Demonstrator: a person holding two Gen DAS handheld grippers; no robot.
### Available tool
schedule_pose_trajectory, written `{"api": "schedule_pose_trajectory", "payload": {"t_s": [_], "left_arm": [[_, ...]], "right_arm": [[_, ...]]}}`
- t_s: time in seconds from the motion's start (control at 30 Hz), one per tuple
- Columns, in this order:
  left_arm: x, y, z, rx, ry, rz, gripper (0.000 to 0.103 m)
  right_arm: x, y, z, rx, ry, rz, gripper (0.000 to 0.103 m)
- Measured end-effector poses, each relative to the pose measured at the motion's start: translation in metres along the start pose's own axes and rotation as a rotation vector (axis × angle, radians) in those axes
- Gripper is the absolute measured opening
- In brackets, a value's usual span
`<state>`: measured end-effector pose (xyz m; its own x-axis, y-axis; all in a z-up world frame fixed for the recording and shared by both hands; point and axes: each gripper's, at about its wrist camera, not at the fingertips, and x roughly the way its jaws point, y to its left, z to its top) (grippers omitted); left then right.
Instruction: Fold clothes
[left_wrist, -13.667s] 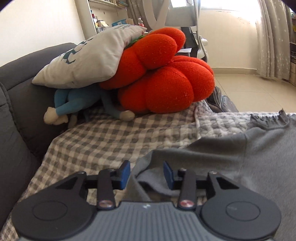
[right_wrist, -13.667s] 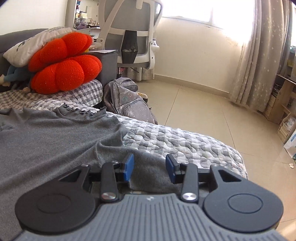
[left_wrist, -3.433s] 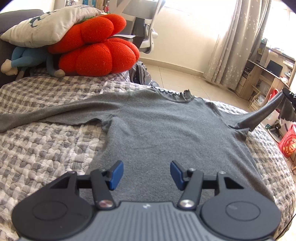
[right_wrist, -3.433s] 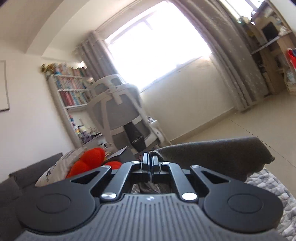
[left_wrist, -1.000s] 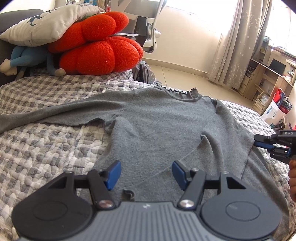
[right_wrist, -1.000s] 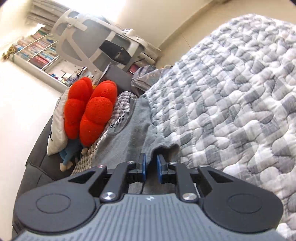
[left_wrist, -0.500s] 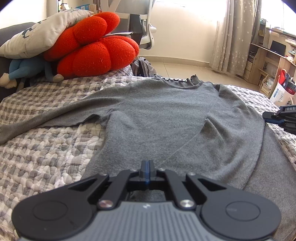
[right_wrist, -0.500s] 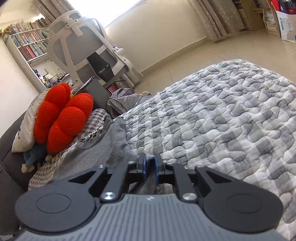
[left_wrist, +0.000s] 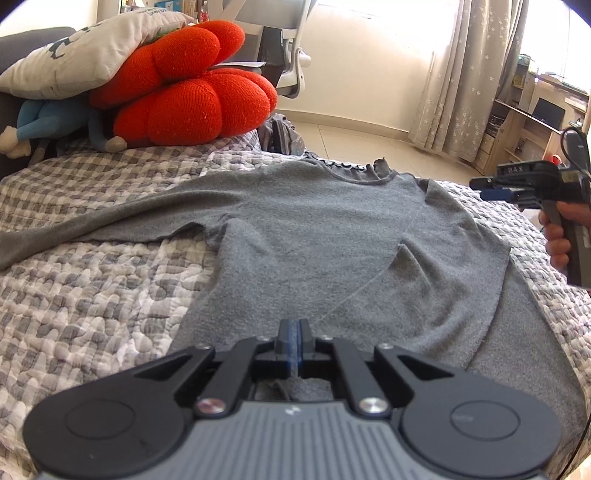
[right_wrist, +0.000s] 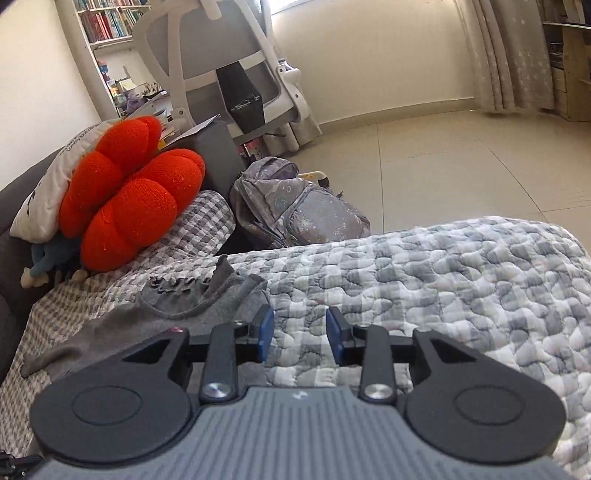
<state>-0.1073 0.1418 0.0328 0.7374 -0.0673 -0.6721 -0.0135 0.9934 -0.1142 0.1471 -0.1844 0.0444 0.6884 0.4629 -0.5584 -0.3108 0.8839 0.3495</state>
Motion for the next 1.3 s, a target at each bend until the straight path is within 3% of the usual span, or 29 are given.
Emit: {"api": "schedule_pose_trajectory", "payload": {"t_s": [0.07,0.23,0.33,0.4,0.5,0.77,0.83,0.87,1.0,1.1,1.3], "left_arm": [[0.003,0.002,-0.001,-0.016,0.001,0.004,0.017],[0.004,0.004,-0.001,-0.01,-0.01,-0.033,0.017],[0.006,0.003,-0.002,0.004,-0.008,-0.046,0.015],[0.007,0.002,-0.004,0.024,-0.015,-0.038,0.003],[0.007,0.0,-0.007,0.049,-0.027,-0.01,0.0],[-0.009,0.007,-0.003,-0.016,-0.053,0.011,0.0],[-0.014,0.009,-0.004,-0.015,-0.062,0.006,0.0],[-0.016,0.01,-0.004,-0.012,-0.065,0.003,0.0],[-0.014,0.019,-0.003,-0.05,-0.039,-0.053,0.001],[-0.008,0.022,-0.001,-0.083,-0.014,-0.086,0.006],[0.003,0.005,-0.005,-0.011,-0.003,-0.086,0.006]], "right_arm": [[0.022,0.007,0.01,-0.029,0.034,0.0,0.04],[0.065,0.027,0.01,-0.153,0.117,-0.031,0.04],[0.071,0.036,0.004,-0.205,0.118,-0.012,0.039],[0.075,0.045,0.004,-0.257,0.126,-0.023,0.007],[0.074,0.056,0.004,-0.376,0.08,-0.155,0.006],[0.085,0.051,0.004,-0.412,0.064,-0.181,0.008],[0.077,0.049,0.002,-0.401,0.024,-0.176,0.018],[0.072,0.048,0.001,-0.393,0.004,-0.172,0.029],[0.032,0.031,0.005,-0.249,-0.037,-0.065,0.033],[0.003,0.029,-0.013,-0.266,-0.017,-0.025,0.033],[-0.034,0.016,-0.059,-0.266,0.019,0.055,0.033]]}}
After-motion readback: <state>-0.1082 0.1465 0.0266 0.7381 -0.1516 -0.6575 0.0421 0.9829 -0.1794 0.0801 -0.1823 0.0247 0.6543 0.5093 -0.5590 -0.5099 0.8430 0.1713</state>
